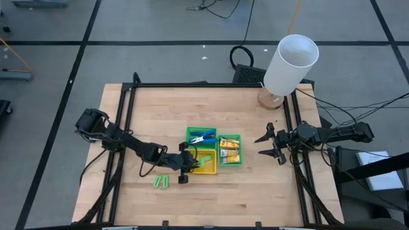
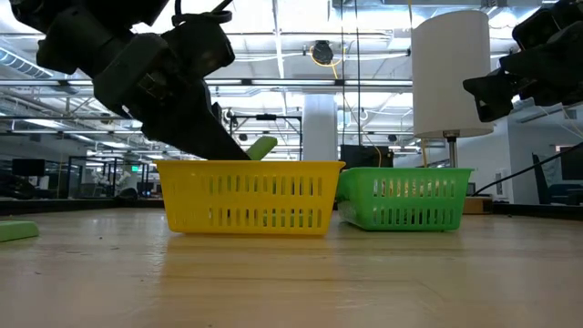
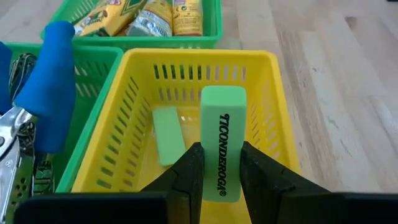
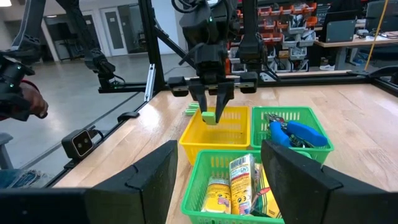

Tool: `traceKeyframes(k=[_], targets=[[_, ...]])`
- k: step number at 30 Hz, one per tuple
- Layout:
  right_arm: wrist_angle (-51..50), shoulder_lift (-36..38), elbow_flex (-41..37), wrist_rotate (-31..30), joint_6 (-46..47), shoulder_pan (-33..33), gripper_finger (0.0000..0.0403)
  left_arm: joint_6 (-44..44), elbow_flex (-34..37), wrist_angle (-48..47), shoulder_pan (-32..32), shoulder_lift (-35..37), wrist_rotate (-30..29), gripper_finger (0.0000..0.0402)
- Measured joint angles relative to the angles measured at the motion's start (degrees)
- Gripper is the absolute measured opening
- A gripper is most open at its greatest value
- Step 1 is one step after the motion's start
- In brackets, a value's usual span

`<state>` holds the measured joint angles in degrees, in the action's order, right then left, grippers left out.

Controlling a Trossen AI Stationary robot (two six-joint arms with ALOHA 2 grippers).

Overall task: Pick & Place School Supplies
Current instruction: Put the green eraser into the yellow bin

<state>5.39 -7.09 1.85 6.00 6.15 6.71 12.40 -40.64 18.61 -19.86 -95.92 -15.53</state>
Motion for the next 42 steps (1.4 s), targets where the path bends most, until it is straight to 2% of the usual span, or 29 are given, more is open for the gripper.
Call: traceKeyframes(k=[9,36,42], targets=[[0.00,0.02,0.00,0.01,0.00,0.00,0.0226,0.02,0.00,2.77,0.00,0.00,-0.02,0.0088],[0.00,0.00,0.00,0.02,0.02,0.01,0.0226,0.02,0.00,2.72,0.00,0.00,-0.03,0.0088],[0.00,0.01,-0.01,0.02,0.00,-0.01,0.0226,4.15,0.00,2.72,0.01,0.00,-2.56,0.0088]])
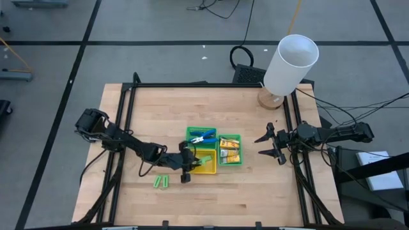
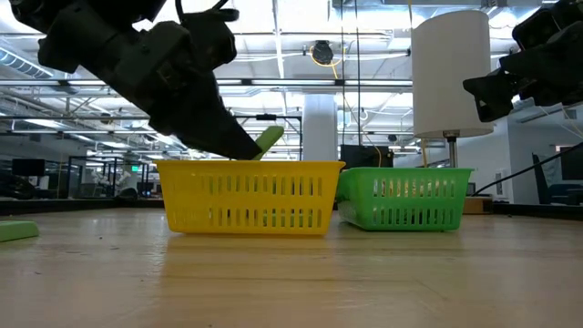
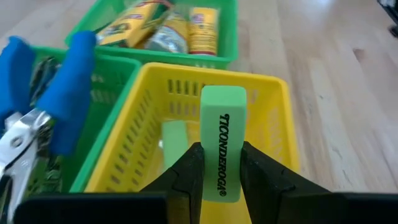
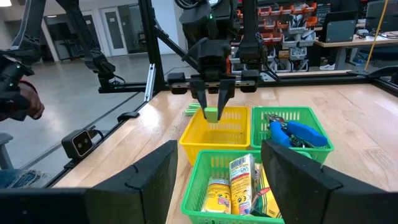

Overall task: Pick & Place School Supplies
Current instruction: Put the green eraser into the yellow bin

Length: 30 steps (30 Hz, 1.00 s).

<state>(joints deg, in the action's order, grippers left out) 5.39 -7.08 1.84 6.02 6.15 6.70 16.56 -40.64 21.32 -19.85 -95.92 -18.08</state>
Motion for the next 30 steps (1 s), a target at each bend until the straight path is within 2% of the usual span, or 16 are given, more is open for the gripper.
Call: traceKeyframes(k=[5,13,19,24,26,30], targets=[[0.00,0.01,0.01,0.01,0.00,0.02,0.0226,2.07,0.00,-0.03,0.01,0.02,-1.58,0.0102],[-0.02,0.01,0.01,0.01,0.00,-0.01,0.0226,1.86,0.00,-0.02,0.01,0.02,-2.56,0.0189],[-0.02,0.00,0.01,0.00,0.01,0.01,0.0226,2.42,0.00,-0.04,-0.01,0.02,-2.54,0.0233],[-0.02,-0.01,-0.01,0.01,0.00,-0.01,0.0226,14.58,0.00,-0.04,-0.01,0.11,-2.45,0.0248],[-0.02,0.01,0.01,0.01,0.00,-0.01,0.0226,17.22,0.07,-0.28,0.01,1.07,-0.43,0.0250],[-0.02,0.01,0.01,0.00,0.00,0.01,0.0226,18.03,0.07,-0.24,-0.01,4.27,8.01,0.0246]])
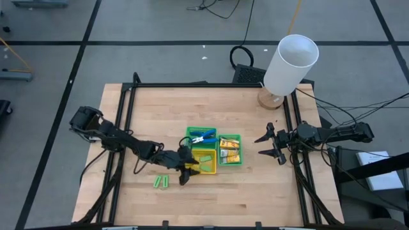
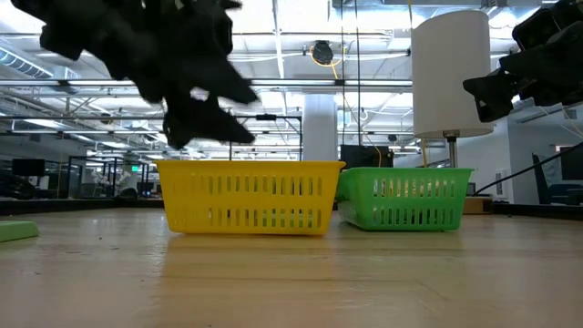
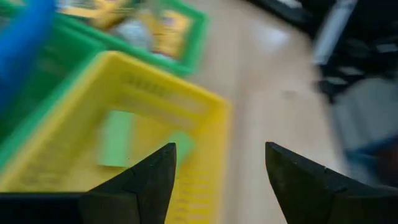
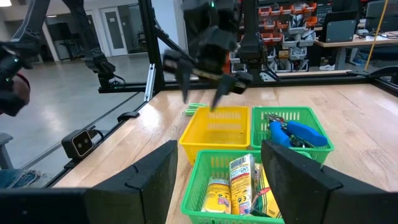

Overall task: Pick & Place School Supplies
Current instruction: Put the green eraser into the yellow bin

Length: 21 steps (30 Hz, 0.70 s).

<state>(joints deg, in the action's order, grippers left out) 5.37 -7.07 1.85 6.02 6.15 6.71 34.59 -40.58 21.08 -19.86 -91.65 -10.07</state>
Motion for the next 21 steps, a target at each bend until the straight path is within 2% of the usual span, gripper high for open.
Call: traceKeyframes(k=[4,8,13,21], targets=[[0.02,-0.02,0.00,0.00,0.00,0.01,0.0226,5.32,-0.02,-0.60,-0.35,4.00,7.93,0.0239],[0.00,-0.02,0.00,0.01,0.00,-0.01,0.0226,13.66,-0.02,-6.09,-2.91,7.51,11.36,0.0230],[0.00,0.00,0.00,-0.01,0.00,0.01,0.0226,25.56,-0.02,-14.12,-9.12,10.39,11.83,0.0218],[0.02,0.00,-0.01,-0.01,0.00,0.00,0.0226,49.86,-0.07,-21.60,-18.82,11.13,9.50,0.0215]])
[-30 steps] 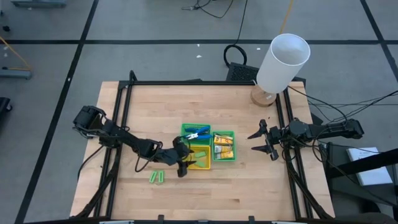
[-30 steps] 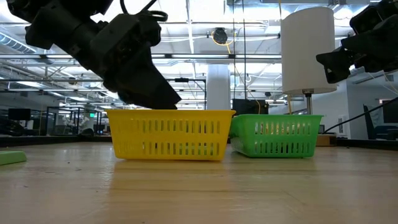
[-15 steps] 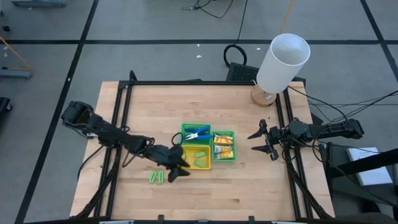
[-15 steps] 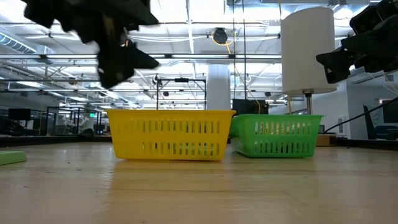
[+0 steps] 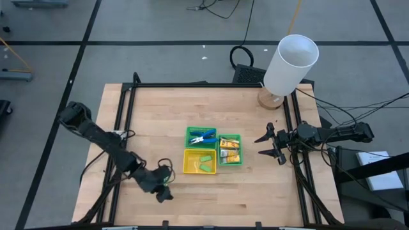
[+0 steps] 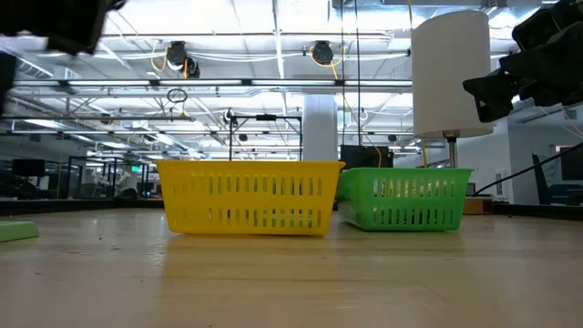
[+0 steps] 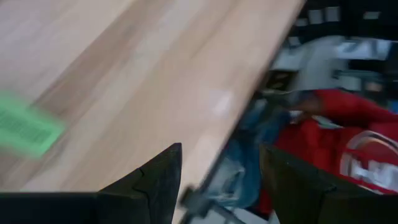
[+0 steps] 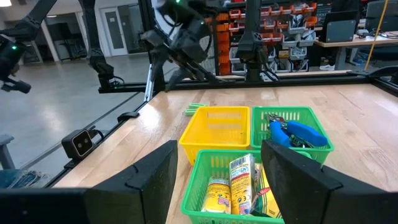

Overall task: Pick & Place School Supplies
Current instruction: Put the green eraser into the yellow bin

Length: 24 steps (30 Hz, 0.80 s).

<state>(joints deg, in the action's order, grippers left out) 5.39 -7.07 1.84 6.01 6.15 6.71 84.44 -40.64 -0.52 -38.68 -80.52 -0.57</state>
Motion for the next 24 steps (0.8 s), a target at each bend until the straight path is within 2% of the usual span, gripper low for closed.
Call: traceKeyframes(k=[5,9,12,15,22,24], targets=[[-0.02,0.00,0.01,-0.01,0.02,0.01,0.0226,10.46,0.00,-10.27,-3.70,0.01,-2.77,0.0210],[-0.02,0.00,0.00,0.01,0.00,0.01,0.0226,20.54,0.00,-19.84,-4.26,0.01,-0.81,0.0207],[0.00,0.00,0.01,-0.01,0.00,-0.01,0.0226,24.96,0.00,-26.97,-4.22,0.00,0.26,0.0209],[-0.01,0.00,0.00,-0.01,0.00,0.01,0.0226,26.91,0.00,-32.25,-4.22,-0.01,-0.44,0.0209],[0.00,0.00,0.01,0.00,0.00,0.01,0.0226,23.65,0.00,-33.71,-4.15,-0.01,-12.16,0.0209],[-0.02,0.00,-0.01,0.01,0.00,0.01,0.0226,22.09,0.00,-33.77,-4.15,-0.01,-13.67,0.0209]])
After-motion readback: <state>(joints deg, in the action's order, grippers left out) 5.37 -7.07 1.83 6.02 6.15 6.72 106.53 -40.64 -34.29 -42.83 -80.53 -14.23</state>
